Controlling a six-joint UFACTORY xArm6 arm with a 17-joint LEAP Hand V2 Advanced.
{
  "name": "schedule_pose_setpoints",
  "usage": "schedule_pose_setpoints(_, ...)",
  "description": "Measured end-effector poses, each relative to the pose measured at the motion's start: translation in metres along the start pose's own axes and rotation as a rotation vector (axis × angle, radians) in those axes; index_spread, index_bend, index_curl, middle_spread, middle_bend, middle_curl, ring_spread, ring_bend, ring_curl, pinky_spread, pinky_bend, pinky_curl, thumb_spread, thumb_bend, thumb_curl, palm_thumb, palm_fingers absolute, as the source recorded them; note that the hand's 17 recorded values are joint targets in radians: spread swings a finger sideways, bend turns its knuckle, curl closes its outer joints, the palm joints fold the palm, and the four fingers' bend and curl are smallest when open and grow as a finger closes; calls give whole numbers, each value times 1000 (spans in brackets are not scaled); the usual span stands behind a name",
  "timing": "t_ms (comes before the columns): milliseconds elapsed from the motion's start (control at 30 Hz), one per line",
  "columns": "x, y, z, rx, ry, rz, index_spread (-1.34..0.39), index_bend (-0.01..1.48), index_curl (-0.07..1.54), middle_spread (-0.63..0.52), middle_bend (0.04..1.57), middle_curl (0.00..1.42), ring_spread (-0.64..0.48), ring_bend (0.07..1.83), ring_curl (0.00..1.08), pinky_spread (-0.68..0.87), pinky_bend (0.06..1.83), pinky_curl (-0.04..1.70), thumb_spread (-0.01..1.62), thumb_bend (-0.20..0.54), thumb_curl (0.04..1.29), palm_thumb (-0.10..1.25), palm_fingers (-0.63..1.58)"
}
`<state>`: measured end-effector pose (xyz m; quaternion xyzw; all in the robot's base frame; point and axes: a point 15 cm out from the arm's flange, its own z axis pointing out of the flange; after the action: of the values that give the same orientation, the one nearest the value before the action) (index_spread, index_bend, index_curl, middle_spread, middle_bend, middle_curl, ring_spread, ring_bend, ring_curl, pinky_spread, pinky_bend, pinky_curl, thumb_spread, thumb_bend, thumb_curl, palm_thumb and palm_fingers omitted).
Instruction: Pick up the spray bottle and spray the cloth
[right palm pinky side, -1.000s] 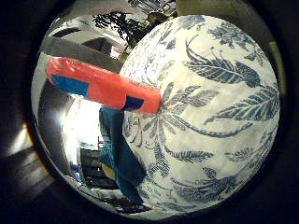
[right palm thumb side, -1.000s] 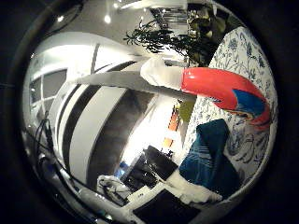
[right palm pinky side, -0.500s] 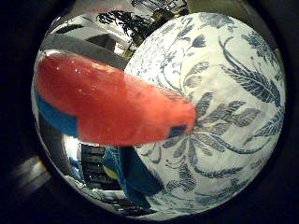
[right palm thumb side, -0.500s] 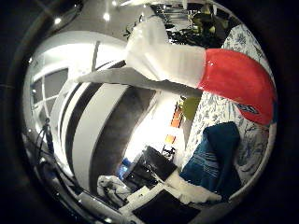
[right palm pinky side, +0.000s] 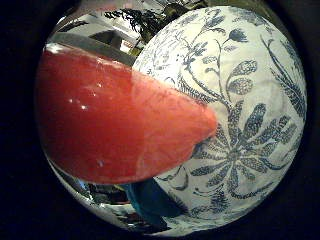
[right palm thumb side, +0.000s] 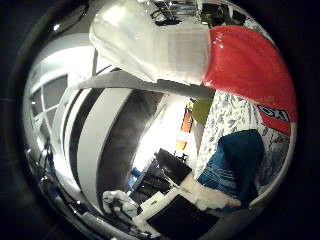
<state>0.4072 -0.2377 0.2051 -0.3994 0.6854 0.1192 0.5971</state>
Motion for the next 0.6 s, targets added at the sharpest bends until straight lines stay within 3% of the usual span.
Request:
schedule_pose_setpoints(167, 8, 1, 11, -15, 18, 24, -144, 188, 312, 19, 513, 411, 55, 690, 317, 201, 908, -12, 971, -23, 309, 550, 520)
schedule_pose_setpoints(367, 9, -5, 23, -23, 4, 54, -262, 212, 374, -123, 674, 501, -147, 947, 416, -213, 1212, 50, 977, -21, 324, 632, 1047)
schedule_pose_setpoints(467, 7, -10, 28, -34, 1, 53, -316, 375, 485, -148, 826, 573, -172, 1030, 473, -325, 1275, 130, 975, -18, 334, 683, 1249)
schedule_pose_setpoints(600, 0, -17, 35, -51, -7, 45, -295, 717, 652, -130, 1041, 634, -180, 1146, 525, -296, 1361, 247, 961, -17, 352, 752, 1340)
